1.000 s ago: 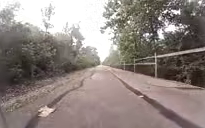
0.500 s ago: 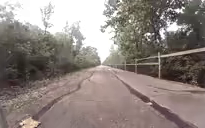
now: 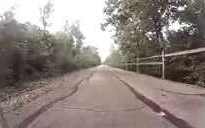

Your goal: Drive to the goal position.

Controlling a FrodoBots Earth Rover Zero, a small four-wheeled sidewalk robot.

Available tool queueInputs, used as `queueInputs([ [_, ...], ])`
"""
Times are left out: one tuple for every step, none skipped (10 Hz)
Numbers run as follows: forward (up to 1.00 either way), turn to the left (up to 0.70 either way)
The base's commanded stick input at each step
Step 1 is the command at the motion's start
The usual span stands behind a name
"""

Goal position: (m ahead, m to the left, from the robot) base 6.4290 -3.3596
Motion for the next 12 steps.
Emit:
queueInputs([
  [0.7,0.33],
  [0.7,0.31],
  [0.7,0.19],
  [0.7,0.03],
  [0.7,0.0],
  [0.7,0.0],
  [0.7,0.0],
  [0.7,0.0],
  [0.7,0.0],
  [0.7,0.0],
  [0.7,0.0],
  [0.7,0.0],
])
